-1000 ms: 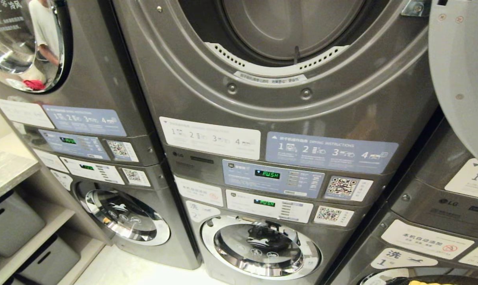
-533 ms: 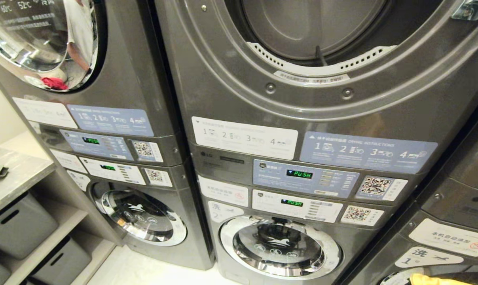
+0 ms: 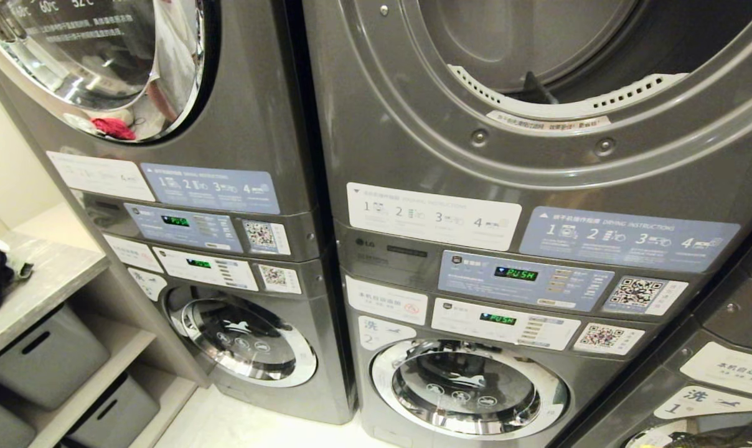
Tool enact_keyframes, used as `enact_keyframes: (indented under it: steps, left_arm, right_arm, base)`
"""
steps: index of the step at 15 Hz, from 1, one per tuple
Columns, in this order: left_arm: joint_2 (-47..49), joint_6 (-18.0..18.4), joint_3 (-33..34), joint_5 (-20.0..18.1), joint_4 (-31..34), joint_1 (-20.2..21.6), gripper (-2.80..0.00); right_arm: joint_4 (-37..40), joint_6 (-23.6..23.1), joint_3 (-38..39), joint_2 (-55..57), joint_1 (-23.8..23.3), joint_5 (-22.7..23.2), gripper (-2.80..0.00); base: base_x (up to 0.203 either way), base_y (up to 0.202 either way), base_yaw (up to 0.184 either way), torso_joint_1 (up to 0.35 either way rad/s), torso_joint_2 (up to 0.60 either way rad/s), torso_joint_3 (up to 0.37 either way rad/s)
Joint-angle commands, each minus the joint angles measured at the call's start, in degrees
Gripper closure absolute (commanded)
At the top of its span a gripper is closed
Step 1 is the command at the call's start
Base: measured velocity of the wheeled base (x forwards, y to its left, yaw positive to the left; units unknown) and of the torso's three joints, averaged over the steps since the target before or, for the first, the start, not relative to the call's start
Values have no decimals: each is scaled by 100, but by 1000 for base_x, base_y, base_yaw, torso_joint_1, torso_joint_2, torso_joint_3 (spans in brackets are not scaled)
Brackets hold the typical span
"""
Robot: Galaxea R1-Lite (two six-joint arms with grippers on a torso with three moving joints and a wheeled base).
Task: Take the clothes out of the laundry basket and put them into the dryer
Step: Put the clothes in the dryer
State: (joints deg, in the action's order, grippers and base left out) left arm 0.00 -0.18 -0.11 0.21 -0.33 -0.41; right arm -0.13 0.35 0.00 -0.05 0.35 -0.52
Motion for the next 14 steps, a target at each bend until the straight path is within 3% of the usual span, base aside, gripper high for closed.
enact_keyframes:
  steps: [1,4,14]
  left_arm:
    - [9,1,2,6,-2,-2,0]
    - [9,1,-7,6,-2,-2,0]
    - [9,1,-7,6,-2,-2,0]
  right_arm:
    - [-4,0,0,2,0,0,0]
    - [-4,0,0,-4,0,0,0]
    - [-4,0,0,-4,0,0,0]
  base:
    - [0,0,0,0,0,0]
    - [91,-2,-4,-10,-13,3]
    - [197,0,0,7,8,0]
